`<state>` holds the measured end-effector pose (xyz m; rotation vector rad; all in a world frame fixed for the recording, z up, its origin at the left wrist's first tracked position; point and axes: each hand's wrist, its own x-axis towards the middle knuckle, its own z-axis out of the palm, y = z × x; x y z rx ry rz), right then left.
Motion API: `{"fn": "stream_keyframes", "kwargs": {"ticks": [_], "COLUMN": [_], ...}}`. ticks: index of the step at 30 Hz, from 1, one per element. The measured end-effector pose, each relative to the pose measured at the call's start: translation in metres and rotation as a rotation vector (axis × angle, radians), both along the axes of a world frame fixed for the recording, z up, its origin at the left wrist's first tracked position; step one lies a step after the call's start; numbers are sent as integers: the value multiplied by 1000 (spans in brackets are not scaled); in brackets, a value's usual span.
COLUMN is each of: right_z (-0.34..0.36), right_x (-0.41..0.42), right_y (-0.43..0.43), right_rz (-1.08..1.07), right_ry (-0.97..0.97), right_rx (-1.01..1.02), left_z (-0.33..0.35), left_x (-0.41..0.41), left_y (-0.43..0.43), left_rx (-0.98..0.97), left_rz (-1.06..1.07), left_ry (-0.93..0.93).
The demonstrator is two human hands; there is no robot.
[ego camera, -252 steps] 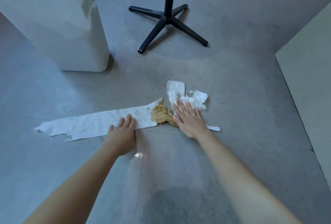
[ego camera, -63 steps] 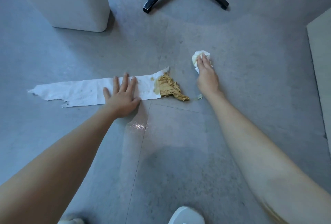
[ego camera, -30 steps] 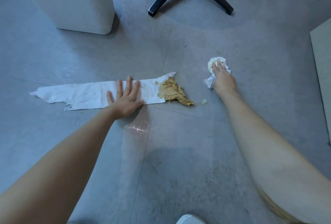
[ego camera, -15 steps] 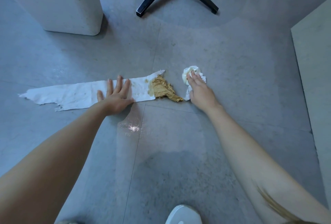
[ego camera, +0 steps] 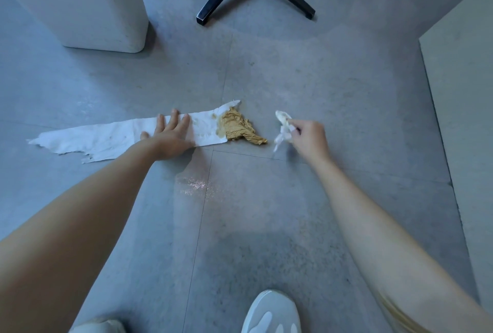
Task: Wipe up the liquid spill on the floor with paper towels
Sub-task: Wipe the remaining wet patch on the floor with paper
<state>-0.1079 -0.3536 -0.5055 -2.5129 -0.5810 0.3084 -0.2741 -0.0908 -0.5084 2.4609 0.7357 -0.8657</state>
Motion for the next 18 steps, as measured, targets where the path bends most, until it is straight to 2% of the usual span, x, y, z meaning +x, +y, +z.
{"fn": "stream_keyframes", "kwargs": {"ticks": [3, 4, 6, 7, 9, 11, 13, 15, 18], "right_z": [26, 30, 25, 22, 13, 12, 11, 8, -8], "right_x": [13, 15, 20, 22, 25, 21, 12, 0, -19], "right_y": [12, 12, 8, 5, 0, -1, 3, 9, 10], "right_rz": [-378, -479, -617, -664, -679, -542, -347, -113, 210], "right_ry": [568, 700, 758, 698, 456, 207, 62, 1, -78], "right_rx": [487, 582, 525, 437, 193, -61, -127, -130, -241], "left_z": [-1, -2, -3, -3, -3, -3, -4, -4, -5], "left_x": [0, 0, 0, 0, -1, -1, -1, -2, -3], "left_y": [2, 2, 3, 3, 2, 1, 0, 0, 0], "left_rx": [-7, -8, -5, -4, 1, 10, 15, 21, 26], "left_rz": [-6, -3, -7, -12, -13, -12, -16, -19, -19], "left_ry": [4, 4, 6, 6, 3, -1, 1, 4, 2]}}
